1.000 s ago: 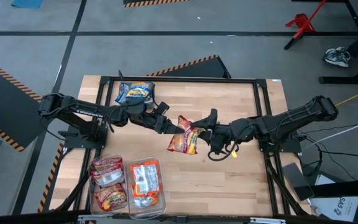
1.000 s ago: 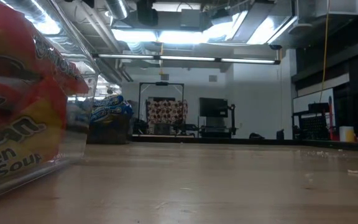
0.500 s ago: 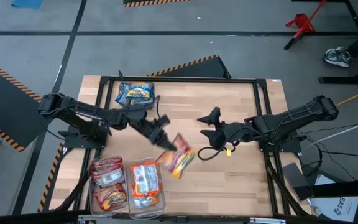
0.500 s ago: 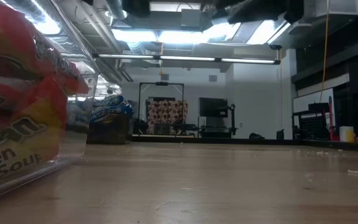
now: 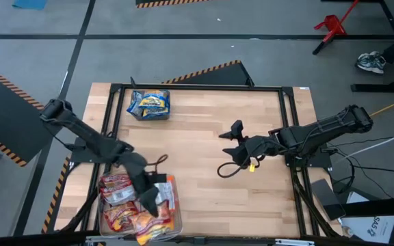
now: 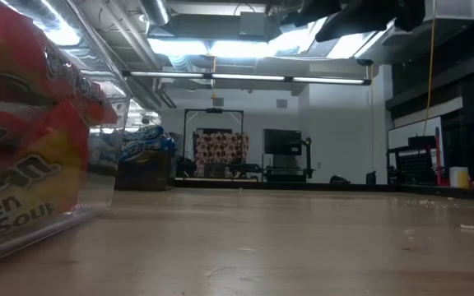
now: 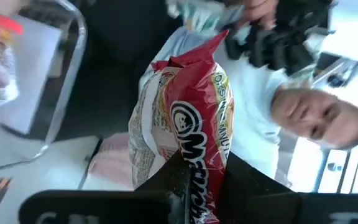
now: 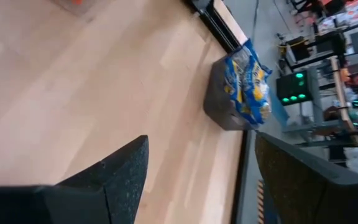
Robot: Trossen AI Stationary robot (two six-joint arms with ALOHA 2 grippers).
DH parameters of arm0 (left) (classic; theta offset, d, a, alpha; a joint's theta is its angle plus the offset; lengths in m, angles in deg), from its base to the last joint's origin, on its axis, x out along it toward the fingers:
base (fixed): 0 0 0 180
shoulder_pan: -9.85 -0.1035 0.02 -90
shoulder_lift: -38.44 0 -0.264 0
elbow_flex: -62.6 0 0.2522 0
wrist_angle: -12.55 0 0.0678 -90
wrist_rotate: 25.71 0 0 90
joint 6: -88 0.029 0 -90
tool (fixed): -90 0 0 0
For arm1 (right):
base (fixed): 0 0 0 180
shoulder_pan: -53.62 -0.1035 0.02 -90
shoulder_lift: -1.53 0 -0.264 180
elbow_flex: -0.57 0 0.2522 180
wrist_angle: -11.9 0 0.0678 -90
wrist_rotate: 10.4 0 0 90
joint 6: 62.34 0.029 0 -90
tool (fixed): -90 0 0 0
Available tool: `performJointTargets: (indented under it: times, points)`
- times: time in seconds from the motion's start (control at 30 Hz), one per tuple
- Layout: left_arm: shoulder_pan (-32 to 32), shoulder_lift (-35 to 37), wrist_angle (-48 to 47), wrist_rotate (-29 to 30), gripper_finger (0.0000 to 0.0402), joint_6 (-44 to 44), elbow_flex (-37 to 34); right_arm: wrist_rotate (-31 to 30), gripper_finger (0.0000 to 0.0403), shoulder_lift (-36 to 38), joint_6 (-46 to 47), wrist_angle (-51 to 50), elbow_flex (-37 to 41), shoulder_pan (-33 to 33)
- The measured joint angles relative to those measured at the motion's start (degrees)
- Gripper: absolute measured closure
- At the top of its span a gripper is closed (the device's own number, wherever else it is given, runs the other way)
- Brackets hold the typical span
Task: Sort Maruchan noodles
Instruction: Put the red noodle pack into the left transparent bin
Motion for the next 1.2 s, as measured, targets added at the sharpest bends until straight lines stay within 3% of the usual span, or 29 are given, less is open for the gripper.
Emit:
performJointTargets:
  times: [0.2, 0.47, 0.77, 1.0, 1.2]
  points:
    - [6.2, 9.0, -11.2, 16.1, 0.0362, -1.5, 0.0, 2.0, 0.0127, 0.0, 1.5, 0.3, 0.0, 0.0]
    - [13.9, 20.1, -33.5, 24.9, 0.0362, -6.3, 0.0, 2.1, 0.0127, 0.0, 3.7, 1.6, 0.0, 0.0]
    - [19.3, 20.9, -45.1, 21.0, 0.0363, -4.9, 0.0, 2.1, 0.0127, 0.0, 6.2, 2.0, 0.0, 0.0]
    - [21.9, 20.8, -45.3, 26.3, 0.0363, -4.7, 0.0, 2.1, 0.0127, 0.0, 7.0, 2.0, 0.0, 0.0]
    - [24.0, 20.1, -37.4, 23.8, 0.0363, -9.1, -5.4, 2.1, 0.0127, 0.0, 8.5, 1.8, 0.0, 0.0]
